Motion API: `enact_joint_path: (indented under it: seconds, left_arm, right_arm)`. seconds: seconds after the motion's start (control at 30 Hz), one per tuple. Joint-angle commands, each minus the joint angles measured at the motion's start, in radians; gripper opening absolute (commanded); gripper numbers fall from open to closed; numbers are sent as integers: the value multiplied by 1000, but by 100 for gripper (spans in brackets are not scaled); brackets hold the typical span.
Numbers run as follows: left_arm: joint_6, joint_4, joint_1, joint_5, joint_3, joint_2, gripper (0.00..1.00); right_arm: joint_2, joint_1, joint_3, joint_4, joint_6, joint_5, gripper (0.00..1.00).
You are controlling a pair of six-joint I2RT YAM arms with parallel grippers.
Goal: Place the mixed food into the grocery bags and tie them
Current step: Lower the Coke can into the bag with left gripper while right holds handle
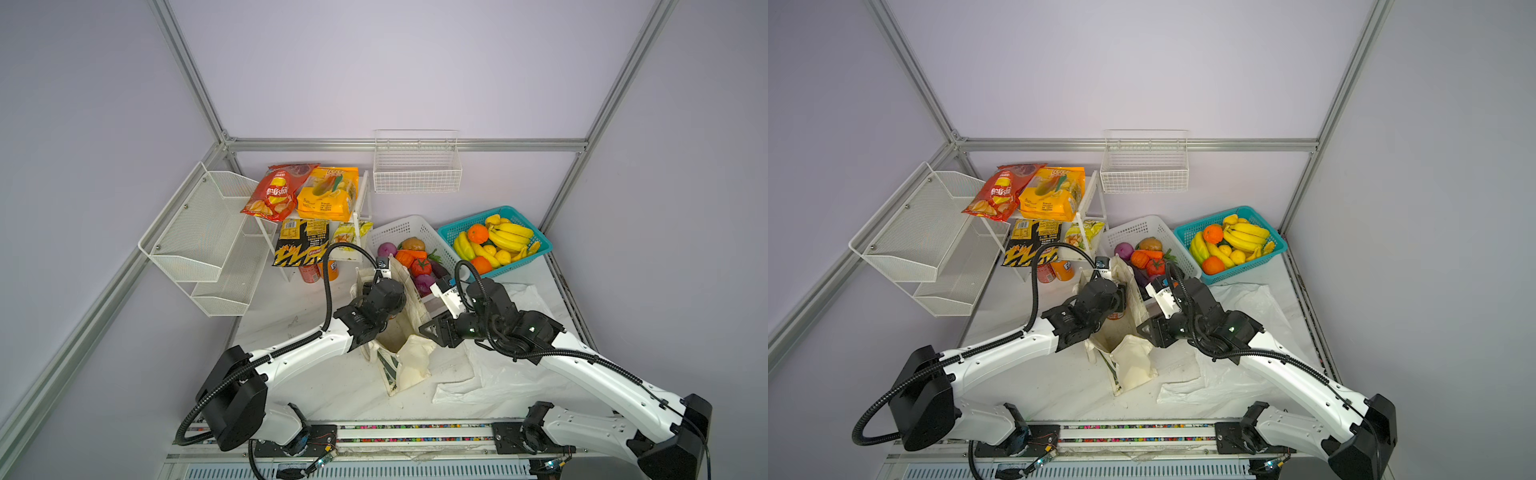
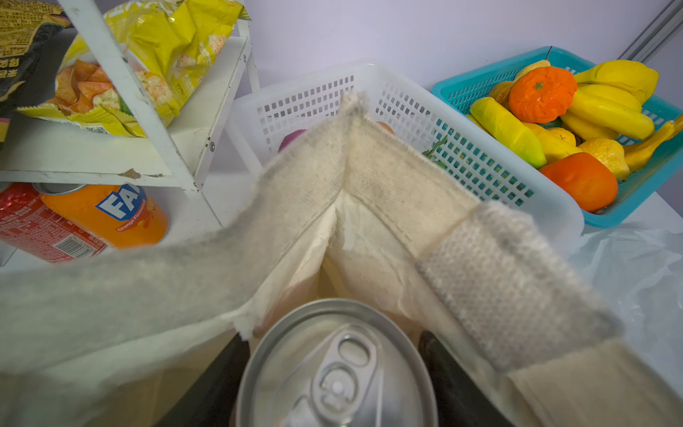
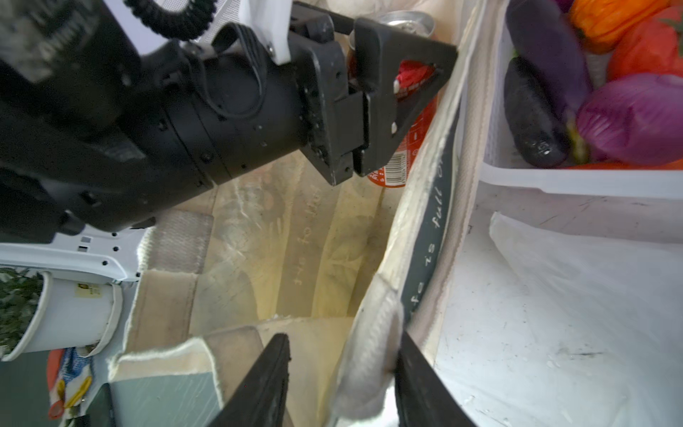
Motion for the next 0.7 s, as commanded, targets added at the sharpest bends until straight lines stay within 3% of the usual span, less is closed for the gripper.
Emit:
enact_joint_path:
  seconds: [0.0, 0.2, 0.67]
  left_arm:
    - [11, 152, 4, -42, 11, 23, 14]
    - [0, 179, 44, -8, 32, 51, 15]
    - [-33, 161, 70, 19, 73, 86, 16]
  right_arm:
    - [-17, 2, -31, 84, 42, -77, 45]
    - [-30, 7, -78, 191, 122, -145, 43]
    - [23, 68, -32, 184, 102, -109, 42]
